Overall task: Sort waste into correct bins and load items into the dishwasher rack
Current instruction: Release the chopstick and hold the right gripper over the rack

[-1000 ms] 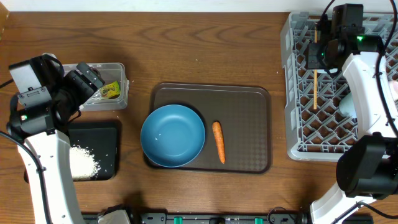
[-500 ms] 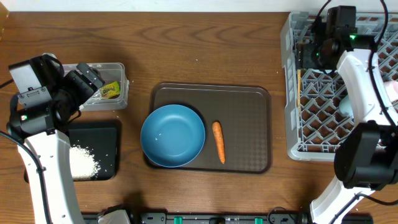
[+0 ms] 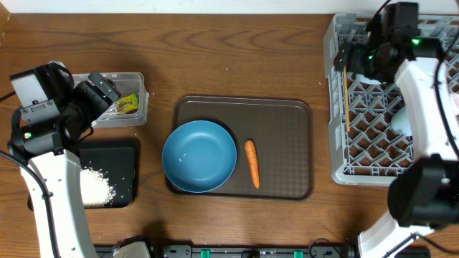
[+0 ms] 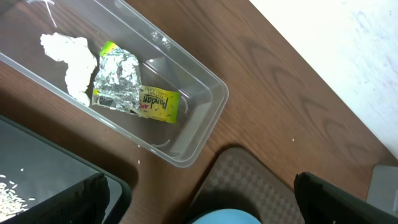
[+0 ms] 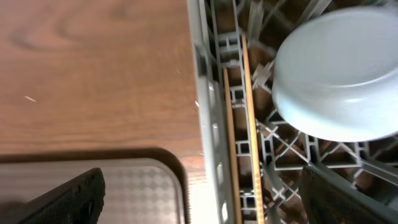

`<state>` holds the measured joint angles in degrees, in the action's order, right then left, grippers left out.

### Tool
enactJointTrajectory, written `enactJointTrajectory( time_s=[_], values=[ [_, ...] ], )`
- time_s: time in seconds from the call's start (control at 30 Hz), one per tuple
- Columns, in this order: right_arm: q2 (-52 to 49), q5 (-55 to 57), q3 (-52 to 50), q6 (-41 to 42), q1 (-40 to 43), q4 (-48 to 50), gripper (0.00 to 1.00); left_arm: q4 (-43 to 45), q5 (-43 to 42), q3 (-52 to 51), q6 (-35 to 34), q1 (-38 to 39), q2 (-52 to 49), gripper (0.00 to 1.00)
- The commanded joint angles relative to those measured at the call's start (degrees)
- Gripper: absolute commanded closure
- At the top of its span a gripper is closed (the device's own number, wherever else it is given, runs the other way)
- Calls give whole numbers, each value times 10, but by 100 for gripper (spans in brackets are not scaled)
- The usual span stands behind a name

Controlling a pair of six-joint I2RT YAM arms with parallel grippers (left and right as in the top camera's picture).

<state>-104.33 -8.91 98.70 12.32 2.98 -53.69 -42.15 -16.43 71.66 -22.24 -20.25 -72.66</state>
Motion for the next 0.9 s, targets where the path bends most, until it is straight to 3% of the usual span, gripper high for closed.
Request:
enactJointTrajectory(
  time_s=[0.0, 0.3, 0.87],
  values=[
    [56, -2, 21, 35, 4, 2, 1, -1, -5, -2, 5, -3, -3, 2],
    [76, 80, 12, 35, 33, -6, 1, -1, -5, -2, 5, -3, -3, 2],
    [76, 85, -6, 35, 40, -21, 1, -1, -5, -2, 5, -3, -3, 2]
  ],
)
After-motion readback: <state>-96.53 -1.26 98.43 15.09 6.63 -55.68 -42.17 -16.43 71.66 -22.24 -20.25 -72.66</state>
